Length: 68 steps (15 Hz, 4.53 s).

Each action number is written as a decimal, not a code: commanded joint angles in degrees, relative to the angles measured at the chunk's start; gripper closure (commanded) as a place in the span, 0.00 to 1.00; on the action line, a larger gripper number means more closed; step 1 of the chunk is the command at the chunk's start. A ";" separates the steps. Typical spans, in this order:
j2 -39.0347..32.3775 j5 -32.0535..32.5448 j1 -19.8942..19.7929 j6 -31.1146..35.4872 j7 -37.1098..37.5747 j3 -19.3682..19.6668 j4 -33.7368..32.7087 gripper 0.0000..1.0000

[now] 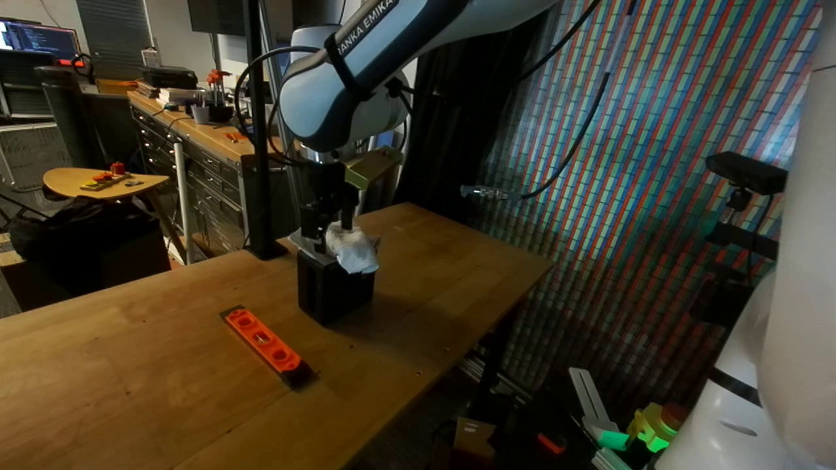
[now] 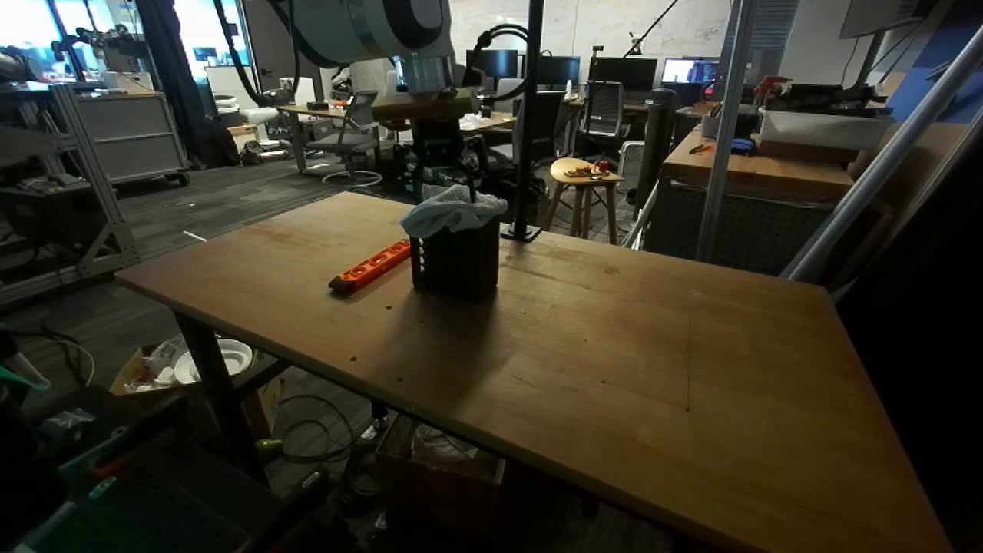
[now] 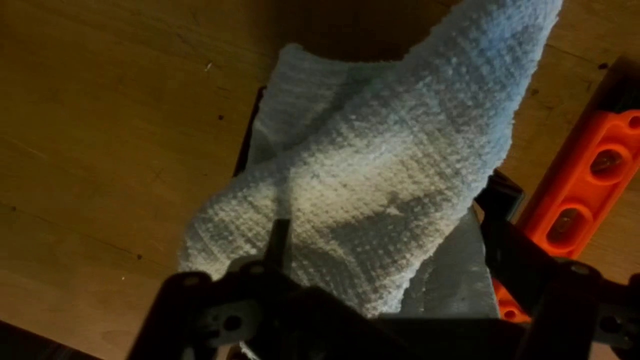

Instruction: Put the white towel in the black basket.

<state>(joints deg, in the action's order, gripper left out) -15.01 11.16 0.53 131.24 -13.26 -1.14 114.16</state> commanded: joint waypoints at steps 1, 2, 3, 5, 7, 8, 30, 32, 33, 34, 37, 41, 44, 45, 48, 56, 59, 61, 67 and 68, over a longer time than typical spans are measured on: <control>2.43 2.31 0.98 -1.80 2.20 0.30 0.40 0.00; 2.72 2.82 1.11 -1.92 2.54 0.33 0.43 0.00; 2.99 3.37 1.21 -2.26 2.86 0.36 0.29 0.00; 3.92 4.96 1.37 -3.43 3.65 0.61 -0.10 0.00; 5.26 6.49 1.32 -4.19 4.52 0.74 -0.38 0.26; 5.71 7.11 1.32 -4.47 5.12 0.76 -0.54 0.34; -3.28 2.30 0.09 -2.96 9.77 0.59 -3.39 0.98; -5.05 0.79 -0.37 -2.37 9.30 0.61 -4.00 0.97; -6.15 -0.06 -0.69 -2.15 9.01 0.64 -4.52 0.97; -6.95 -0.94 -0.93 -1.76 8.80 0.59 -4.69 0.98; -9.48 -3.74 -1.72 -0.98 7.77 0.27 -5.24 0.98; -12.00 -6.88 -2.50 0.72 6.33 -0.16 -5.27 0.98; -13.03 -8.70 -2.90 1.55 4.94 -0.51 -5.10 0.98; -13.06 -9.17 -3.04 1.67 4.45 -0.60 -5.04 0.98; -12.21 -9.31 -2.95 1.63 3.84 -0.50 -4.42 0.98; -6.61 -5.01 -0.59 -0.02 6.57 0.80 -2.62 0.98; -4.15 -2.65 0.37 -0.82 7.79 1.13 -2.06 0.98; -2.56 -1.01 0.95 -1.69 8.70 1.21 -1.97 0.98; 1.09 4.14 2.83 -5.21 11.10 0.79 -3.83 0.98; 1.53 5.02 3.24 -5.84 11.34 0.61 -4.42 0.98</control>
<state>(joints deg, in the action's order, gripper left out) -15.97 13.19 2.15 127.74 -3.79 -0.75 110.58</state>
